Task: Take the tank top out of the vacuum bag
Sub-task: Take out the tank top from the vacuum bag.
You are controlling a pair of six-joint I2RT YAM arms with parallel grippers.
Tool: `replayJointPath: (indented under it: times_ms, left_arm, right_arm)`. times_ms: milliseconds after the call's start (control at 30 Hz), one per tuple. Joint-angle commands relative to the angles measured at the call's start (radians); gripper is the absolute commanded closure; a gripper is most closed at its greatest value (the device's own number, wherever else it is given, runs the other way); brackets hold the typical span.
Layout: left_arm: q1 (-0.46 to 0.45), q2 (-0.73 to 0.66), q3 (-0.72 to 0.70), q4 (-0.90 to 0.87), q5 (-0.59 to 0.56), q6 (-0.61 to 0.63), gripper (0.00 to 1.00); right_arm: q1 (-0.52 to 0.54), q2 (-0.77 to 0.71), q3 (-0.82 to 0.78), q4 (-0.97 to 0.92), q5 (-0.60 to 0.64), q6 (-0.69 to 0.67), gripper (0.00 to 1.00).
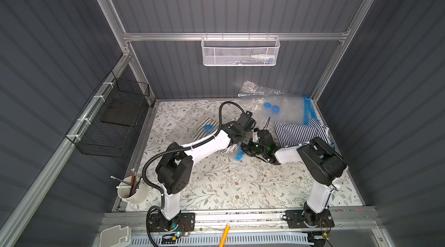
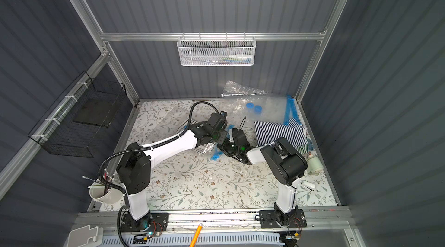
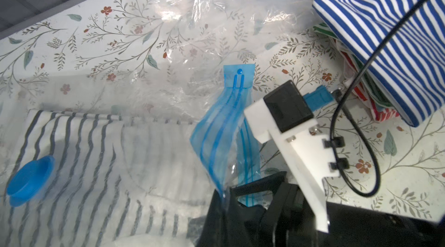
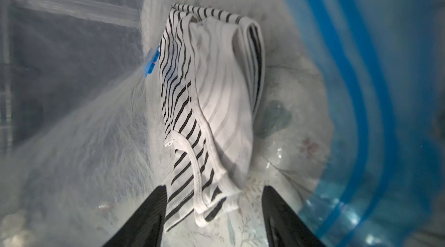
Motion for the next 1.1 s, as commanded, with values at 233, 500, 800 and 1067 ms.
replayJointPath:
  times_ms: [233,500,800,1067]
  left_arm:
    - [-0.013,-0.192,-0.071,0.128,0.008,0.016,1.00]
    - [-0.013,-0.179,-0.104,0.169,0.063,0.034,1.00]
    - [-0.013,-0.136,-0.146,0.227,0.108,0.043,1.00]
    - [-0.013,-0.124,-0.157,0.245,0.108,0.055,1.00]
  right_arm:
    - [0.036,0.004,0.046,-0.087,0.027,-0.061,0.30]
    - [0.042,0.006,0.076,-0.100,0.023,-0.047,0.23]
    - [0.048,0.085,0.139,-0.089,-0.017,0.000,0.23]
    - [0.056,0.137,0.239,-0.304,0.032,-0.069,0.37]
